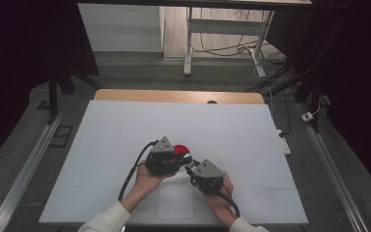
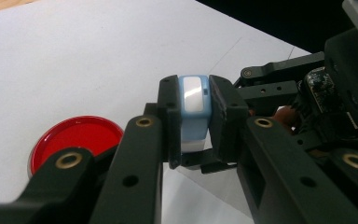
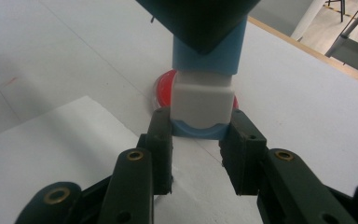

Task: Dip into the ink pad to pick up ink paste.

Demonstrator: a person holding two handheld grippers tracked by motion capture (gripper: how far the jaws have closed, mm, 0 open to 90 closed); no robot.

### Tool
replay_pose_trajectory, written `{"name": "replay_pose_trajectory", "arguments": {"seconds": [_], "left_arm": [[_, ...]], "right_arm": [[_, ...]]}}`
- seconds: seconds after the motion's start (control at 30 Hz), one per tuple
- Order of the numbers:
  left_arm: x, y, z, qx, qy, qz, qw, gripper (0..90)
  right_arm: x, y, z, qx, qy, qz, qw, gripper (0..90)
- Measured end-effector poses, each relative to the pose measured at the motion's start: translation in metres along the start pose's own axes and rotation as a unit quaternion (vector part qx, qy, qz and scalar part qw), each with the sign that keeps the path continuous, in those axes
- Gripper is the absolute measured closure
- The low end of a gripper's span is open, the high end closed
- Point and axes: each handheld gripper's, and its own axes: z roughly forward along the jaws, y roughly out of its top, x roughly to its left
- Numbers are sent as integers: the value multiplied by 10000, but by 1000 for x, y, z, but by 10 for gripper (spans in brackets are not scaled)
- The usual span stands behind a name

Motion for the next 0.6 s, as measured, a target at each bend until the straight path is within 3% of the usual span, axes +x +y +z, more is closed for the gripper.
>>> {"name": "replay_pose_trajectory", "arguments": {"seconds": [0.27, 0.43, 0.6], "left_arm": [[-2, 0, -1, -158, 15, 12, 9999, 754], [-3, 0, -1, -171, 39, 18, 9998, 754], [-1, 0, -2, -157, -12, -46, 9999, 754]], "right_arm": [[0, -1, -3, -183, -77, 296, 9994, 651], [0, -1, -3, -191, -88, 275, 9994, 651], [-1, 1, -2, -109, -40, 34, 9999, 653]]}}
